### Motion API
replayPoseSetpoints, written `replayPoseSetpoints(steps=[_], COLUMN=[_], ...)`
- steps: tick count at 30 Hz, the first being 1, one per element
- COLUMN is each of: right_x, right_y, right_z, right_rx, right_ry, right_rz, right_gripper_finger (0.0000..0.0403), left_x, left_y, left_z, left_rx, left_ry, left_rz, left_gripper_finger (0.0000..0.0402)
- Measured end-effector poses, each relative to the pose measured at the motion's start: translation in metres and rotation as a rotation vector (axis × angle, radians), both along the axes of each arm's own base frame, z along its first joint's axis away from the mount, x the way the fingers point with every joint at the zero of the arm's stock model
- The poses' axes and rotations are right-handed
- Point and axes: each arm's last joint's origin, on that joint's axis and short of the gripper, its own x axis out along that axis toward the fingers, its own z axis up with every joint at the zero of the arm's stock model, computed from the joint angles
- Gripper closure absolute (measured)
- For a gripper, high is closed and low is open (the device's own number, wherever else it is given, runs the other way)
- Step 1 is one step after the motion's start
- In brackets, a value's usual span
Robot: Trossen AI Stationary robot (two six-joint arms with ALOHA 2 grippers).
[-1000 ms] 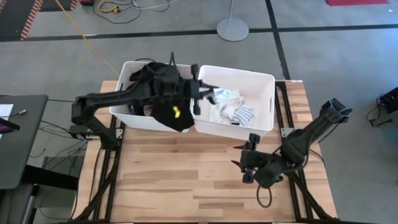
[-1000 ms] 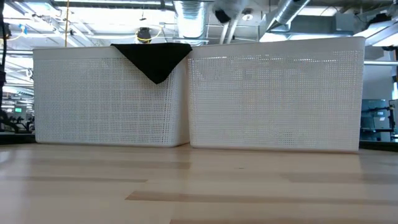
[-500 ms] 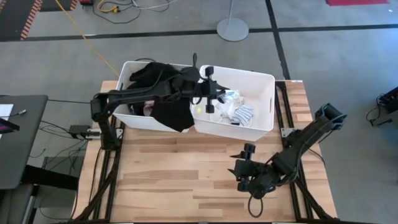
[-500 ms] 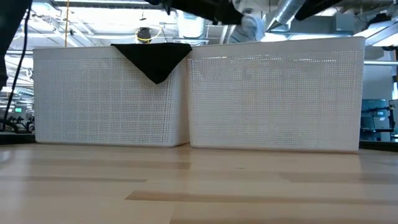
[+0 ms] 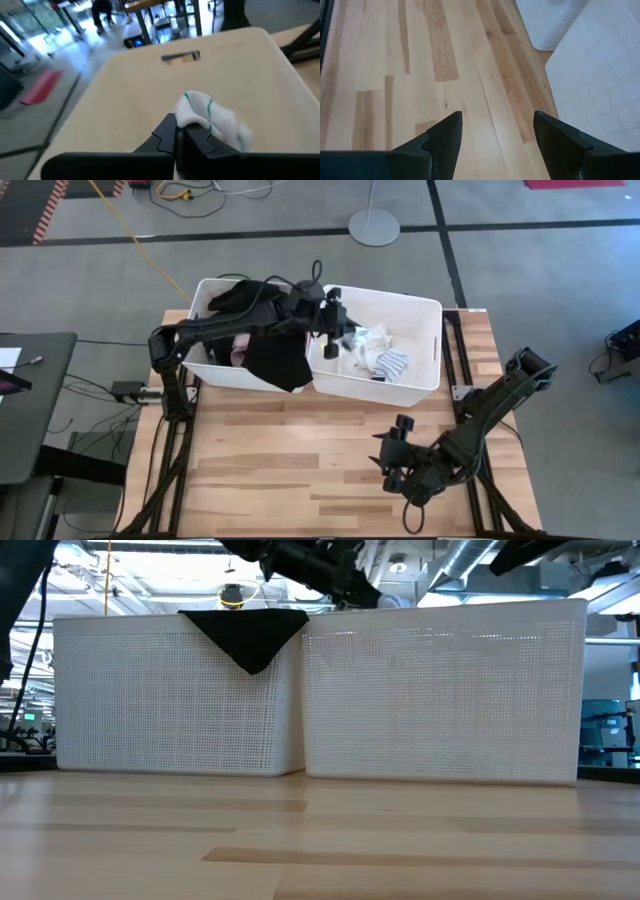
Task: Sort clothes
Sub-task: Put the white patterned sock into the right white laundry bin, then return to Home Position
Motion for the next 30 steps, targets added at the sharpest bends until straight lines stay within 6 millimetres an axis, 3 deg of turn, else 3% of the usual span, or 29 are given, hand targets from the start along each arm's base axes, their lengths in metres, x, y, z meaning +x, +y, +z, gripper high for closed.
replayPoseSetpoints(steps=[5, 15, 20, 25, 30], right_x=[0.001, 0.001, 0.002, 0.001, 0.001], right_y=[-0.001, 0.000, 0.002, 0.003, 0.004], right_z=[0.000, -0.001, -0.003, -0.003, -0.003], right_rx=[0.000, 0.001, -0.004, -0.003, -0.003], right_ry=[-0.007, -0.009, -0.003, -0.003, -0.003], right_rz=[-0.007, -0.006, -0.005, 0.002, 0.003], right_gripper_finger=[0.0143, 0.0143, 0.0143, 0.0143, 0.0143], left_x=[-0.003, -0.007, -0.017, -0.036, -0.067], left_y=[0.000, -0.002, -0.007, -0.014, -0.021], left_z=[-0.005, -0.006, 0.034, 0.078, 0.107], left_rx=[-0.027, -0.139, -0.128, -0.091, -0.074], left_ry=[0.057, 0.105, 0.152, 0.194, 0.334], left_rz=[-0.006, -0.015, -0.053, -0.071, -0.058], left_gripper_finger=[0.0369, 0.0201, 0.0163, 0.0159, 0.0159])
